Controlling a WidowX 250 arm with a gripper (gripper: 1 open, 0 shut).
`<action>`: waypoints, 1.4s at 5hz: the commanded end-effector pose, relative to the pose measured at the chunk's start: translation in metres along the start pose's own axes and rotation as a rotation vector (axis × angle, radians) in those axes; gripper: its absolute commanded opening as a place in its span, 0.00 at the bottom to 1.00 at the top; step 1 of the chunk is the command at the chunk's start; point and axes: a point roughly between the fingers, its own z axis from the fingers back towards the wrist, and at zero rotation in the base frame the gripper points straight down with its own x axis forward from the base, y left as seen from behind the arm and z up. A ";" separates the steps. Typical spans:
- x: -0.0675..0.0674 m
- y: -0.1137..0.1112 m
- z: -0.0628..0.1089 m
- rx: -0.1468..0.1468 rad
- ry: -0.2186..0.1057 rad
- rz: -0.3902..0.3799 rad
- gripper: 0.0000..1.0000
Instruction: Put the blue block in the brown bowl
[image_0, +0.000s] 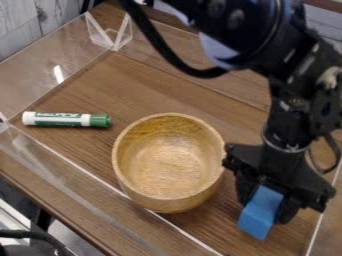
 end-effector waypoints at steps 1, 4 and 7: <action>0.019 0.002 0.040 -0.013 -0.086 0.023 0.00; 0.057 0.057 0.101 0.037 -0.204 0.132 0.00; 0.056 0.037 0.090 0.030 -0.228 0.127 0.00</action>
